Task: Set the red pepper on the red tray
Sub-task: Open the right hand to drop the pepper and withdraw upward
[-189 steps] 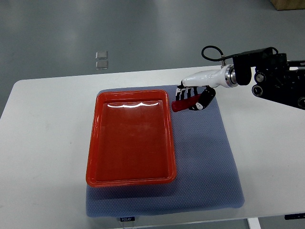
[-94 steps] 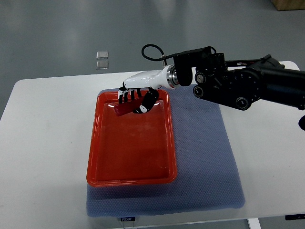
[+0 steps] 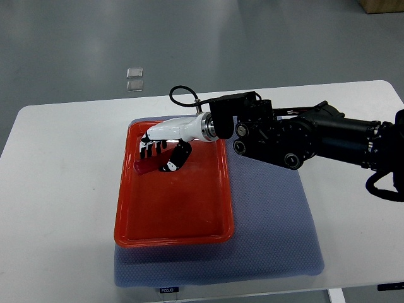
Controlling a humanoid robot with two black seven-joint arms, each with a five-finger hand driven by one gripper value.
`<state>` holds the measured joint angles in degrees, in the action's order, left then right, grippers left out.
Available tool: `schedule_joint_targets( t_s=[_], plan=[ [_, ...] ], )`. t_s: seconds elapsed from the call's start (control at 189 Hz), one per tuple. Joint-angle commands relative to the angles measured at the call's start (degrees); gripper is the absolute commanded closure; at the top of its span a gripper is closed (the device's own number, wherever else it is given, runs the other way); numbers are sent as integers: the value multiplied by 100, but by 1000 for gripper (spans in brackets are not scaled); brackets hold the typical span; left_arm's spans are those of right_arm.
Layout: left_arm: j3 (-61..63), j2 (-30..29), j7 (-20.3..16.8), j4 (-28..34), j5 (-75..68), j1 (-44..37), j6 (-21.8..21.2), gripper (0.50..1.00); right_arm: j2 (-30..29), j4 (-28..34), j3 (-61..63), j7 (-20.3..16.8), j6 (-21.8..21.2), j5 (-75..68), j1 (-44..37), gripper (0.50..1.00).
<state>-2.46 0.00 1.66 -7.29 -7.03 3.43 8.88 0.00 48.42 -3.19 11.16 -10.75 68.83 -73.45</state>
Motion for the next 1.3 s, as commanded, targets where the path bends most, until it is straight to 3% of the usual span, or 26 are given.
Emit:
schedule_joint_targets(
  t_s=[0.0, 0.143, 0.355, 0.503, 0.636, 0.789, 0.959, 1.293],
  plan=[
    [0, 0, 1, 0, 0, 0, -9, 500, 0, -8, 2, 0, 47, 7, 59, 777],
    [0, 0, 1, 0, 0, 0, 0, 500, 0, -8, 2, 0, 108, -1, 102, 713],
    [0, 0, 1, 0, 0, 0, 0, 500, 0, -8, 2, 0, 117, -1, 102, 693],
    [0, 0, 1, 0, 0, 0, 0, 500, 0, -8, 11, 0, 143, -1, 102, 634],
    [0, 0, 1, 0, 0, 0, 0, 500, 0, -25, 117, 0, 152, -1, 85, 621],
    [0, 0, 1, 0, 0, 0, 0, 500, 0, -228, 996, 0, 152, -54, 261, 613],
    [0, 0, 1, 0, 0, 0, 0, 500, 18, -658, 2550, 0, 152, -994, 1025, 589],
    [0, 0, 1, 0, 0, 0, 0, 500, 378, -755, 4792, 0, 152, -2769, 2370, 587]
  ],
)
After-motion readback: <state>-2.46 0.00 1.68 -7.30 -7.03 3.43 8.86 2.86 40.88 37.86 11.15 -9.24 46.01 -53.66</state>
